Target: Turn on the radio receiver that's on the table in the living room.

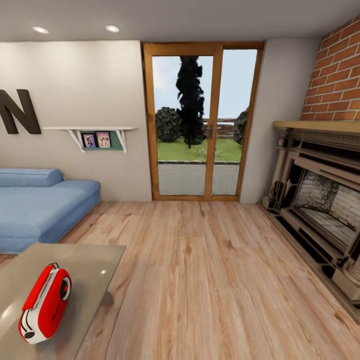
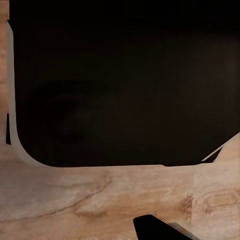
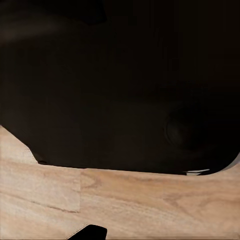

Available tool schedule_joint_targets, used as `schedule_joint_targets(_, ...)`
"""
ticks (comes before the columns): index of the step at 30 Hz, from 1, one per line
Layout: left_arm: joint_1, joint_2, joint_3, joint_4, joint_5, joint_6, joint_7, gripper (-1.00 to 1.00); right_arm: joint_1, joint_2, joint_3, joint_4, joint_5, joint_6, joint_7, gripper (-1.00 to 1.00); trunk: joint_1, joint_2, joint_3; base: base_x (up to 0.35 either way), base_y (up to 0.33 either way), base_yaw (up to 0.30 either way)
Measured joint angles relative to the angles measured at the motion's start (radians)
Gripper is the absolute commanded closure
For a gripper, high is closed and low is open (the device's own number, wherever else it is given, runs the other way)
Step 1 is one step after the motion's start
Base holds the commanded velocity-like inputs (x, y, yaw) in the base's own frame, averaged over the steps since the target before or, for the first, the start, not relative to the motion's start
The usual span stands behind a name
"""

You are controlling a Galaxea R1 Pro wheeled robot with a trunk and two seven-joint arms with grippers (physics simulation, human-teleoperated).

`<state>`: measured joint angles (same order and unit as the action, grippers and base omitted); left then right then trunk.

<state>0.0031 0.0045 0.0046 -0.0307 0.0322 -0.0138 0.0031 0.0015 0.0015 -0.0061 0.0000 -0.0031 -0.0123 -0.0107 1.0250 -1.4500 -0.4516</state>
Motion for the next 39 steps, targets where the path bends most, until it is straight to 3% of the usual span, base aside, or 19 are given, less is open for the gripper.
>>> schedule_joint_targets(39, 0.000, -0.001, 0.000, 0.000, 0.000, 0.000, 0.000, -1.00, 0.000, -0.001, 0.000, 0.000, 0.000, 0.000, 0.000, -1.00, 0.000, 0.000, 0.000, 0.324, 0.000, 0.000)
